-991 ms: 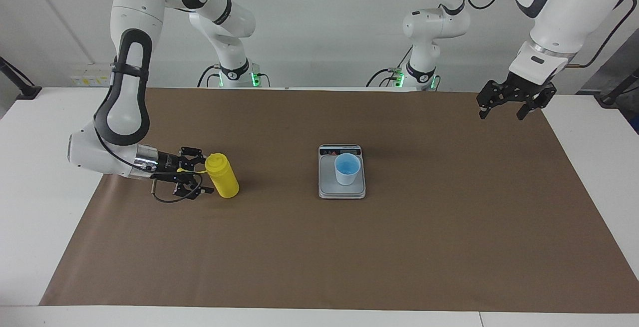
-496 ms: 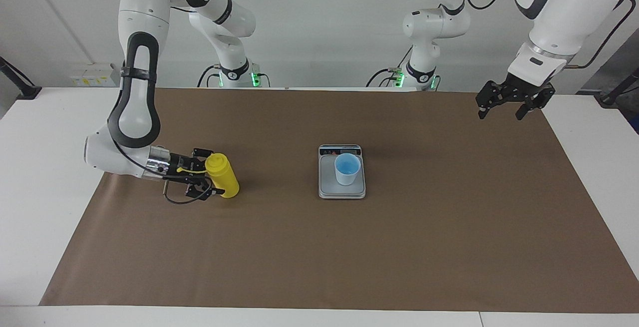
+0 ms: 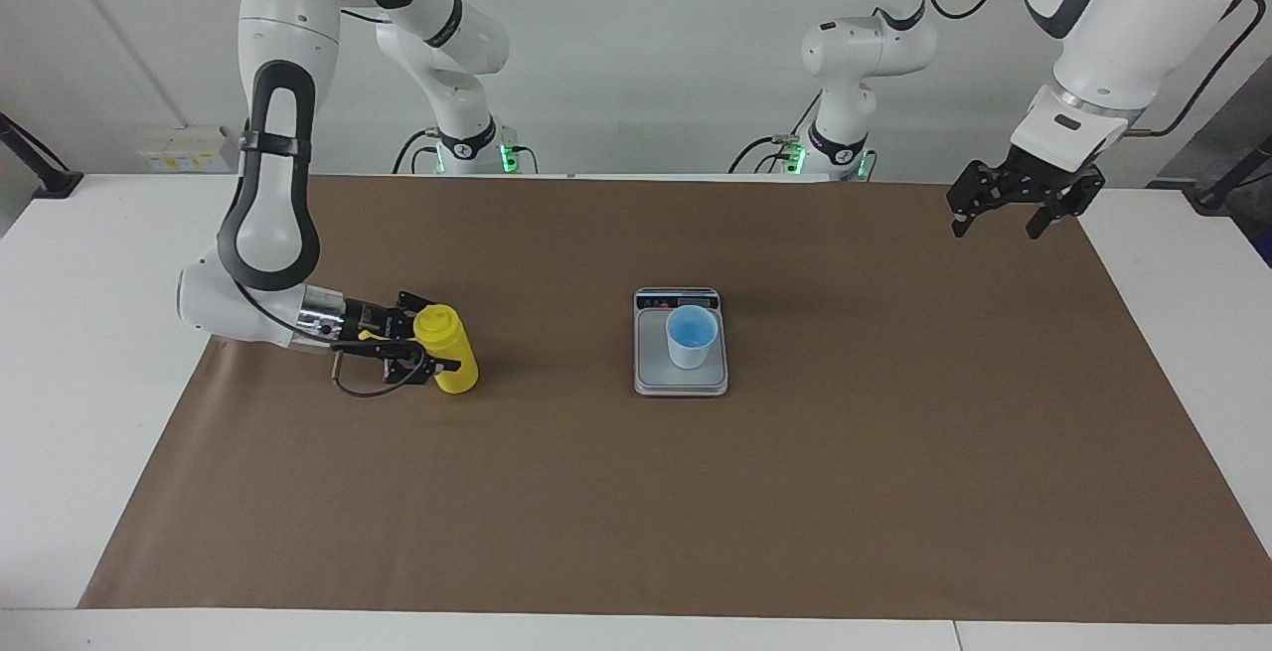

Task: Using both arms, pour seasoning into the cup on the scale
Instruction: 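Withdraw the left gripper while the right gripper grasps the yellow bottle, then lift the yellow bottle with the right gripper over the blue cup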

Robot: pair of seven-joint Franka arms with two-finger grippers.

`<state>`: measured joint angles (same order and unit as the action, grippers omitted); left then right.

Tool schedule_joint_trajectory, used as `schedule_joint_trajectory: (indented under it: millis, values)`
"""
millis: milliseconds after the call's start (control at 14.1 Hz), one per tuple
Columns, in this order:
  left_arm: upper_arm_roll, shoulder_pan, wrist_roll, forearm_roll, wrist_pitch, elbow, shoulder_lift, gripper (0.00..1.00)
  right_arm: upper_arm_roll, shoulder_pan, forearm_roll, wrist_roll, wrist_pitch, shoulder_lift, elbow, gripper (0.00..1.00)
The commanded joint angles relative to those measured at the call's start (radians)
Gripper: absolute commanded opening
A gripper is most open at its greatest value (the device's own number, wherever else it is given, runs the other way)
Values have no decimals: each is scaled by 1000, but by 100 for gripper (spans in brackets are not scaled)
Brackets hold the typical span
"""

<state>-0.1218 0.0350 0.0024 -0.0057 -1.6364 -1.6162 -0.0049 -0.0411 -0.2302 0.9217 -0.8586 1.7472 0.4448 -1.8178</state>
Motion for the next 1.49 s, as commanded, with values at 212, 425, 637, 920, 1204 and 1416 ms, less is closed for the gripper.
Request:
schedule_joint_trajectory:
  millis: [212, 425, 637, 920, 1204, 1416]
  values:
    - [-7, 16, -2, -14, 9, -24, -27, 100, -8, 79, 16, -123, 112, -107, -8, 0]
    - [-7, 16, -2, -14, 9, -24, -27, 100, -3, 205, -6, -308, 228, -156, -8, 0]
    - [-7, 16, -2, -14, 9, -24, -27, 100, -2, 313, -107, -416, 352, -173, -3, 0]
    - [-7, 16, -2, -14, 9, -24, -27, 100, -2, 458, -289, -634, 510, -169, 12, 0]
    - [-7, 16, -2, -14, 9, -24, -27, 100, 1, 563, -462, -801, 601, -164, 14, 0]
    - [-7, 16, -2, -14, 9, -24, -27, 100, 1, 620, -671, -907, 656, -159, 23, 0]
